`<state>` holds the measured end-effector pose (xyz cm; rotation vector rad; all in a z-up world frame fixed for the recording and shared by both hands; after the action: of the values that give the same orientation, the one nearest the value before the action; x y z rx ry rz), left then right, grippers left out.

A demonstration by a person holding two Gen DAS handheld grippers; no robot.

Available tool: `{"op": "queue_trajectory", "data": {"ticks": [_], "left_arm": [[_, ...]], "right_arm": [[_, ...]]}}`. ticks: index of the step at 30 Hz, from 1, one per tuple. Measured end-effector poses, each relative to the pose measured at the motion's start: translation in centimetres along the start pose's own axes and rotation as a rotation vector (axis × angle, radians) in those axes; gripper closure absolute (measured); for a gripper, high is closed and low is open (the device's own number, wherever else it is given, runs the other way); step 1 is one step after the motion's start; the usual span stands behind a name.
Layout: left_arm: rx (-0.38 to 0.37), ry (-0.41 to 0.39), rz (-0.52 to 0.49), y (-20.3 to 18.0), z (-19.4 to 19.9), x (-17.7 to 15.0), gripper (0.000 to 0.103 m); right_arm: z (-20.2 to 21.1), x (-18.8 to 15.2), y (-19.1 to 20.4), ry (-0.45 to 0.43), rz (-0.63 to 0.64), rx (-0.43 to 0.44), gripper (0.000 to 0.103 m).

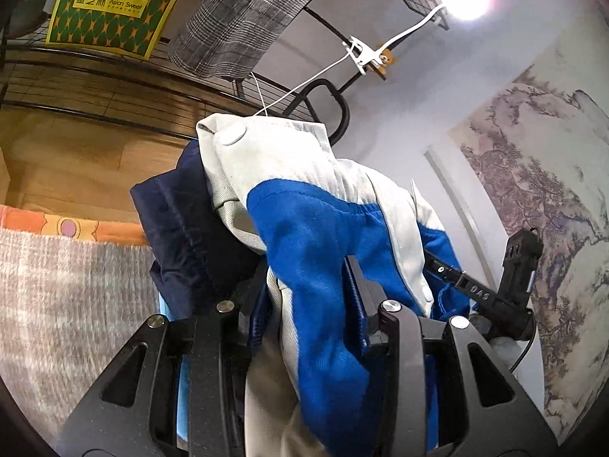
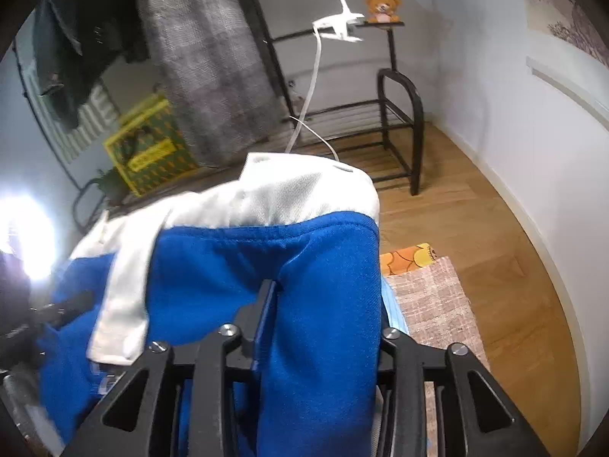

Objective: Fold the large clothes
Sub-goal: 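Lift the folded jacket with both grippers and carry it toward the clothes stack, then lower the jacket onto the folded clothes stack with both grippers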

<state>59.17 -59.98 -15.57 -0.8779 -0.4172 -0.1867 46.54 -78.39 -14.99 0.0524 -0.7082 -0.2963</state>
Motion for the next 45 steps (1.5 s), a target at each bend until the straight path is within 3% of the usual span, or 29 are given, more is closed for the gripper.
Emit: {"op": "queue_trajectory", "data": {"ticks": [4,6,11,13,15,16,18,22,25,27,32,39,45], "left_arm": [[0.017,-0.006,-0.014,0.1,-0.8,-0.3,0.063],[0.014,-0.002,-0.014,-0.1,-0.5,-0.3,0.061],[0.009,-0.021,0.007,-0.6,1.9,-0.3,0.060],[0.012,-0.054,-0.007,-1.0,3.6,-0.4,0.060],[0.021,-0.082,-0.060,-1.8,5.5,-0.7,0.060],[0.021,-0.089,-0.077,-2.1,6.2,-0.9,0.060],[0.008,-0.093,-0.108,-3.0,7.4,-1.6,0.060],[0.052,-0.081,-0.179,-4.2,7.5,-3.2,0.060],[0.133,-0.003,-0.137,-2.4,5.4,-4.2,0.060],[0.146,0.014,-0.109,-1.2,4.7,-4.8,0.060],[0.213,0.013,-0.179,-2.0,5.2,-6.0,0.060],[0.210,-0.052,-0.239,-4.5,10.9,-7.0,0.061],[0.178,-0.126,-0.282,-7.6,19.0,-7.6,0.061]], "right_arm": [[-1.3,-0.5,-0.5,0.021,-0.008,-0.010,0.061],[-0.7,-0.3,-1.5,0.023,-0.051,0.003,0.047],[4.6,-0.3,-2.2,-0.091,-0.063,-0.014,0.043],[7.3,-0.7,-2.6,-0.139,-0.087,-0.011,0.046],[9.6,-1.5,-2.0,-0.182,-0.055,0.002,0.055],[10.4,-2.0,-1.5,-0.188,-0.036,0.007,0.062],[11.2,-3.0,-0.1,-0.194,0.010,0.021,0.065],[10.3,-4.3,1.1,-0.127,0.046,-0.022,0.067],[8.6,-5.7,-0.8,-0.044,-0.028,-0.071,0.069],[7.4,-6.9,-2.4,0.010,-0.092,-0.078,0.070],[9.0,-7.5,-2.1,-0.015,-0.095,-0.106,0.070],[15.5,-6.1,0.6,-0.120,-0.084,-0.119,0.069],[21.8,-5.6,4.5,-0.175,-0.028,-0.131,0.068]]}}
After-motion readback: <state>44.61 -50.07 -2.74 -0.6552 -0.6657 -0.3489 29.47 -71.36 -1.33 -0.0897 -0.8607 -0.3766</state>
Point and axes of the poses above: each gripper's, at about its wrist camera, not at the fingertips, and z roughly against the way its jaws point, y to its left, x to its top, the point moved 3 cm from there along -z, roughly the way its jaws point, and after that the axes turned 6 degrees about z, right-handed, at the moved point
